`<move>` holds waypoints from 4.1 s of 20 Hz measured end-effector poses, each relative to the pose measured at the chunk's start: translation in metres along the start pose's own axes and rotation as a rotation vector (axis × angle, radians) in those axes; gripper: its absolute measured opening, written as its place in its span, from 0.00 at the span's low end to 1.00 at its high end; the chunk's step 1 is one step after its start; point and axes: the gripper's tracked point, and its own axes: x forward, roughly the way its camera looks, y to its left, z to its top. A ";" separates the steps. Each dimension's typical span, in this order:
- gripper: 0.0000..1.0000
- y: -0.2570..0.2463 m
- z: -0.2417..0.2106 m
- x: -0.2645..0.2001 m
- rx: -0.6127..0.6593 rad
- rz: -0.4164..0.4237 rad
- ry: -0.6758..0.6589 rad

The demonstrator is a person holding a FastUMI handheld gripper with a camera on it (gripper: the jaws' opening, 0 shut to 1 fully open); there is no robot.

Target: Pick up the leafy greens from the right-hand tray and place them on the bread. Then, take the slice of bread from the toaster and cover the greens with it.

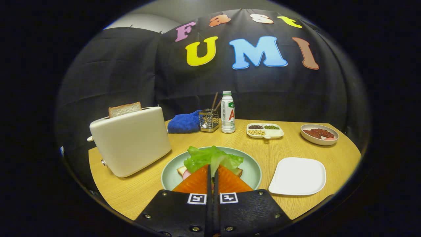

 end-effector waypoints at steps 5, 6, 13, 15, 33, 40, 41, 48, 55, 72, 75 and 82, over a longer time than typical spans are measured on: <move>0.06 0.001 0.002 -0.003 -0.019 -0.024 -0.024; 0.07 0.001 0.003 -0.003 -0.024 -0.032 -0.026; 0.20 -0.007 0.008 -0.015 -0.016 -0.075 -0.042; 0.22 -0.025 0.015 -0.025 0.013 -0.170 -0.055; 0.38 0.089 0.082 -0.025 -0.006 -0.137 -0.131; 0.38 0.182 0.121 -0.038 -0.060 -0.071 -0.247; 0.38 0.200 0.118 -0.033 -0.065 -0.042 -0.232; 0.38 0.259 0.116 -0.013 -0.069 0.016 -0.193; 0.37 0.283 0.118 0.025 -0.070 -0.062 -0.158; 0.12 0.272 0.120 0.066 -0.063 -0.221 -0.134; 0.04 0.266 0.126 0.065 0.013 -0.199 -0.142; 0.03 0.265 0.152 0.061 0.006 -0.195 -0.176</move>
